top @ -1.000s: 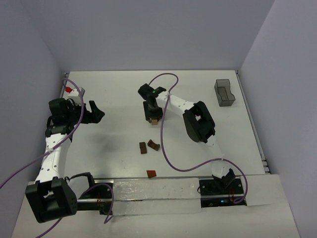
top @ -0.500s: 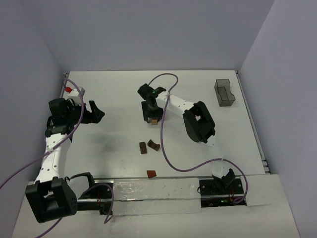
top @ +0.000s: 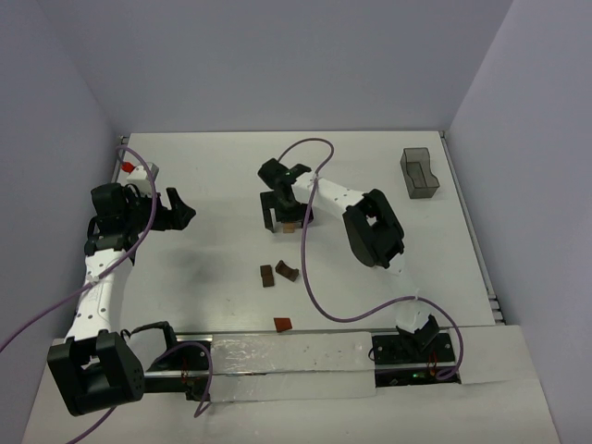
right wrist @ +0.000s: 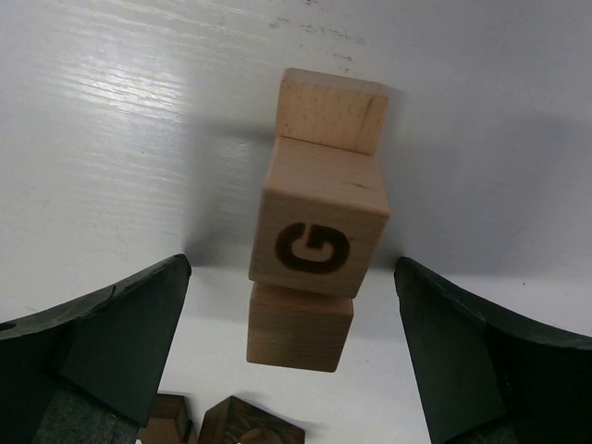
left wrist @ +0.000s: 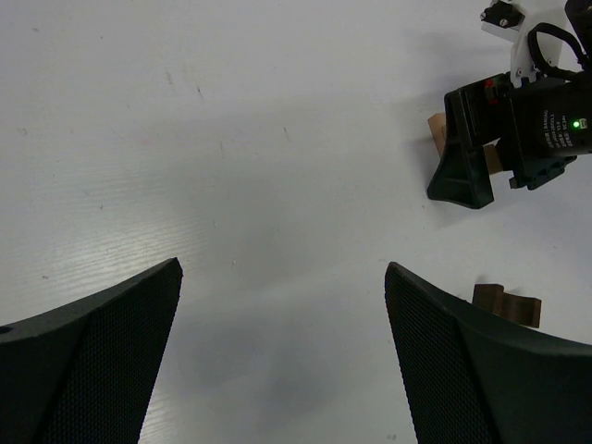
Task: Build the wood block tower
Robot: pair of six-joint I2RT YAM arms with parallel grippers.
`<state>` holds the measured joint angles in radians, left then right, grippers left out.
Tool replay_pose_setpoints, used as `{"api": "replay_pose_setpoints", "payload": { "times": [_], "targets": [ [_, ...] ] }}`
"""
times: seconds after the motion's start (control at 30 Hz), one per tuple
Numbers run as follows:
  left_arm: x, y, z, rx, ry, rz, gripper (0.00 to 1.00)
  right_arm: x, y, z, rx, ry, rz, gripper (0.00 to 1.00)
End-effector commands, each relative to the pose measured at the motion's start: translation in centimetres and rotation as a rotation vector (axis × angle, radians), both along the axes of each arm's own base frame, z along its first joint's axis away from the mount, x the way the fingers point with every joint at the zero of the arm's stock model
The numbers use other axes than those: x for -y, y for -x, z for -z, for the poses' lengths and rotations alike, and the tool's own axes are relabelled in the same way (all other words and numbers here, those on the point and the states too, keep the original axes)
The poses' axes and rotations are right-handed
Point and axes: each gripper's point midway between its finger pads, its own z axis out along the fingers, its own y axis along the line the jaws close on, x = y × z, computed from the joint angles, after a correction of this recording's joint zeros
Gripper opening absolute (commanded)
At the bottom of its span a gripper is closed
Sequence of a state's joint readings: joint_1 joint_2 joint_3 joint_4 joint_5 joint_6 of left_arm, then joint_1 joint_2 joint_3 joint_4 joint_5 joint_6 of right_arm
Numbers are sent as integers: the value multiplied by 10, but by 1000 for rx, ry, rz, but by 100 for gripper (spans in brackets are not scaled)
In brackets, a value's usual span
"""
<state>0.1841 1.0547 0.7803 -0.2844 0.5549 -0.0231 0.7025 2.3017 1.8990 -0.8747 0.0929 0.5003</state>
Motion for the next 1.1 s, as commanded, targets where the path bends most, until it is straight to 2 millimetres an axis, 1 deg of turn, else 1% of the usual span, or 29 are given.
{"api": "replay_pose_setpoints", "payload": {
  "times": [0.0,0.07,0.2,0.27,0.3,0.4,0.43,0.47,0.53,0.63,0.7,0.73,0.77,0.8,0.83,0.87,0.9,0.93,0.97,1.07],
  "targets": [
    [-2,-5,-14,55,-3,-3,97,3,3,-21,39,-2,10,100],
    [-2,-5,-14,55,-4,-5,97,0,2,-29,58,-8,4,100],
    [-2,-4,-16,59,-4,-5,97,-6,0,-59,128,-32,-11,100],
    [-1,-4,-17,63,-4,-3,97,-9,0,-81,174,-49,-13,100],
    [-1,-3,-17,62,-5,-3,97,-8,-1,-94,205,-60,-10,100],
    [-3,-4,-19,69,-13,-9,97,-8,3,-119,261,-77,-11,100],
    [-3,-4,-21,74,-13,-9,97,-7,6,-139,299,-101,-13,100],
    [-2,-3,-22,76,-12,-6,97,-7,10,-152,324,-120,-25,100],
    [-1,-3,-23,80,-9,-2,97,-8,17,-171,360,-147,-46,100],
    [1,-1,-26,89,-14,18,99,-13,33,-200,415,-194,-146,100],
    [4,2,-29,103,-36,59,99,-13,42,-215,449,-203,-284,100],
    [6,4,-31,110,-39,73,99,-13,46,-219,454,-202,-356,100],
    [7,6,-32,116,-45,90,99,-15,53,-218,436,-212,-418,100],
    [10,8,-32,125,-54,113,99,-13,61,-212,424,-193,-524,100],
    [13,12,-34,140,-58,141,99,-11,67,-208,415,-188,-601,100],
    [15,13,-37,149,-55,150,99,-4,71,-204,420,-158,-654,99],
    [17,17,-36,161,-59,168,99,-2,86,-197,406,-178,-756,96],
    [17,18,-39,176,-63,168,99,-4,87,-206,431,-201,-761,96],
    [19,19,-38,181,-58,177,99,2,96,-191,400,-175,-816,93],
    [23,23,-39,191,-41,191,99,9,114,-165,307,-127,-881,85]
  ]
}}
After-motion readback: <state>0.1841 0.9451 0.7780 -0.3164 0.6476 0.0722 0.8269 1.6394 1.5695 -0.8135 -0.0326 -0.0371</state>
